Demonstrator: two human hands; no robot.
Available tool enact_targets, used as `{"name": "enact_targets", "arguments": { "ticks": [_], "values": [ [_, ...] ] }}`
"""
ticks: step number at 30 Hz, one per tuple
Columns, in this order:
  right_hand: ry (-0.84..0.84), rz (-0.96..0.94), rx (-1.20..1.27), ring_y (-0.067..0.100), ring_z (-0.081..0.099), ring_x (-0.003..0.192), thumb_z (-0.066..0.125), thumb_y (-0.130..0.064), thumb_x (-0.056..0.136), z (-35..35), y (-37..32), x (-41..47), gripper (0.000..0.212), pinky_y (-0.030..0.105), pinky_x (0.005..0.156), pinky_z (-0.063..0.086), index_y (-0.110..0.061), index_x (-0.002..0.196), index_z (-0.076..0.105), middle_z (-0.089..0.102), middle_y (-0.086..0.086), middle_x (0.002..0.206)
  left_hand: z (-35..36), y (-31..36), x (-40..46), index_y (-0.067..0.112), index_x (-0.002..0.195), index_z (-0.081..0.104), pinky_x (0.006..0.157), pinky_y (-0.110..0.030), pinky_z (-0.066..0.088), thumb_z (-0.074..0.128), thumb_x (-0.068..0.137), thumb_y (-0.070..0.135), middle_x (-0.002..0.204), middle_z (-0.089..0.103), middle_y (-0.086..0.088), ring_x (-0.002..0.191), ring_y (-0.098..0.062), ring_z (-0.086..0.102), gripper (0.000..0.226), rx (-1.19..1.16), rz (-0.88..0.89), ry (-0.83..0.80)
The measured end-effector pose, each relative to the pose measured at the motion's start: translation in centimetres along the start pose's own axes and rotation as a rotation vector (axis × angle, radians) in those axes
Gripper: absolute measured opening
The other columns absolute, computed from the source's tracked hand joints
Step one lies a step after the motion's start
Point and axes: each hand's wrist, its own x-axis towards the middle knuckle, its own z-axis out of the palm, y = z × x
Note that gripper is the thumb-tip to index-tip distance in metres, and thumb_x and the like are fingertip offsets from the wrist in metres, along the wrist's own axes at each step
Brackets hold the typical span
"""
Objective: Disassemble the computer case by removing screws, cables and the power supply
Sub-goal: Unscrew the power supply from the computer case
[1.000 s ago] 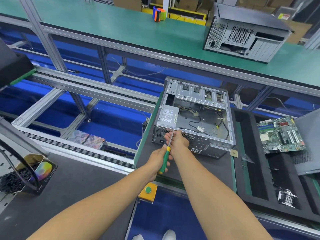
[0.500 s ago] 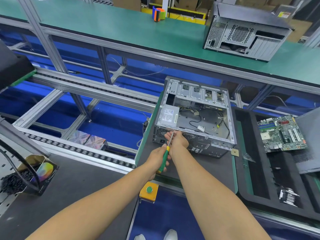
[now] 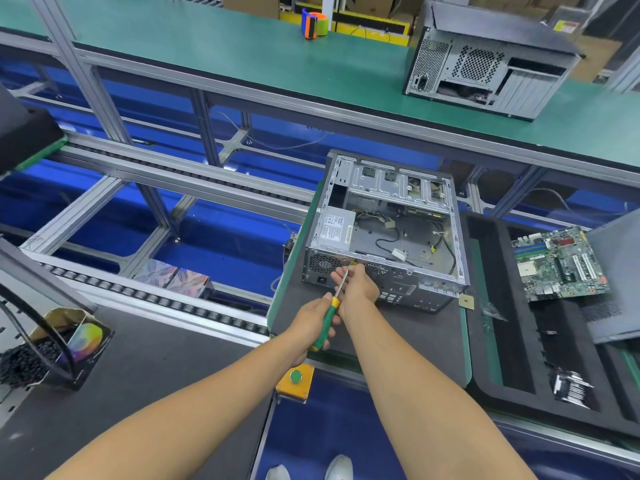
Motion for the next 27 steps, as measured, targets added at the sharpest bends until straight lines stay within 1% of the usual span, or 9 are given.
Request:
{"name": "enact_targets", "arguments": {
  "ticks": [4,6,9,12,15,17,20,23,27],
  "values": [
    [0.056,-0.065,0.020,0.026,0.074,0.068,0.056,-0.008,0.087,-2.0,0.2,0.6,0.017,0.026,0.054,0.053,-0.004,0.075,0.068,0.075,0.015,0.081,0.2,-1.8,-0.3,0.015,0.104,0.061,0.050,-0.024,0.040,0.042,0.108,0.049,0.081,0.060,-0.001,0.057,-0.011,0.050,0.040,0.059,-0.042,-0.018],
    [0.101,-0.117,-0.070,0.022,0.072,0.065,0.056,-0.011,0.089,-3.4,0.5,1.1,0.021,0.027,0.055,0.050,-0.007,0.072,0.066,0.075,0.012,0.080,0.1,-2.8,-0.4,0.014,0.103,0.062,0.051,-0.024,0.038,0.041,0.108,0.049,0.081,0.059,-0.001,0.057,-0.012,0.049,0.041,0.092,-0.060,-0.005],
    [0.169,-0.247,-0.474,0.017,0.073,0.071,0.059,-0.026,0.091,-6.2,0.7,2.0,0.025,0.030,0.066,0.052,-0.017,0.072,0.071,0.075,-0.001,0.074,-0.2,-3.9,-0.3,0.011,0.103,0.061,0.051,-0.023,0.036,0.040,0.109,0.046,0.081,0.057,-0.002,0.057,-0.014,0.045,0.041,0.121,-0.081,0.036],
    [0.187,-0.332,-0.899,0.022,0.068,0.081,0.062,-0.040,0.092,-8.3,0.8,2.5,0.025,0.029,0.065,0.044,-0.022,0.078,0.071,0.071,-0.005,0.076,-0.9,-4.2,0.1,0.009,0.103,0.060,0.052,-0.024,0.036,0.040,0.109,0.044,0.084,0.058,-0.005,0.058,-0.015,0.045,0.041,0.152,-0.079,0.073],
    [0.162,-0.390,-1.111,0.023,0.067,0.087,0.066,-0.043,0.089,-9.1,1.1,3.0,0.024,0.028,0.067,0.040,-0.024,0.074,0.068,0.067,-0.008,0.078,-1.5,-4.4,0.6,0.010,0.102,0.060,0.051,-0.025,0.037,0.040,0.110,0.043,0.084,0.059,-0.004,0.058,-0.015,0.046,0.039,0.194,-0.070,0.095],
    [0.139,-0.409,-1.212,0.021,0.067,0.091,0.067,-0.043,0.087,-9.3,1.4,3.4,0.020,0.028,0.071,0.040,-0.026,0.078,0.070,0.068,-0.007,0.091,-2.0,-4.5,1.0,0.010,0.102,0.060,0.050,-0.024,0.037,0.040,0.109,0.043,0.084,0.060,-0.004,0.057,-0.015,0.046,0.039,0.212,-0.067,0.107],
    [0.136,-0.408,-1.295,0.018,0.066,0.091,0.068,-0.041,0.086,-9.4,1.5,3.9,0.014,0.027,0.072,0.042,-0.029,0.079,0.070,0.067,-0.010,0.101,-2.3,-4.8,1.3,0.010,0.103,0.060,0.048,-0.023,0.038,0.041,0.109,0.044,0.084,0.060,-0.003,0.057,-0.015,0.047,0.040,0.228,-0.077,0.114],
    [0.107,-0.375,-1.307,0.018,0.066,0.094,0.067,-0.037,0.087,-9.2,1.5,4.5,0.009,0.027,0.072,0.043,-0.031,0.081,0.071,0.070,-0.013,0.099,-2.6,-5.1,1.4,0.011,0.102,0.060,0.046,-0.022,0.039,0.041,0.109,0.045,0.083,0.060,-0.002,0.057,-0.014,0.047,0.040,0.226,-0.085,0.124],
    [0.096,-0.340,-1.301,0.020,0.066,0.093,0.065,-0.037,0.092,-9.2,1.8,5.3,0.011,0.026,0.069,0.042,-0.031,0.087,0.073,0.072,-0.011,0.098,-3.1,-5.2,1.6,0.010,0.100,0.061,0.046,-0.023,0.038,0.041,0.108,0.045,0.081,0.061,-0.002,0.055,-0.015,0.048,0.041,0.225,-0.091,0.140]
  ]
}}
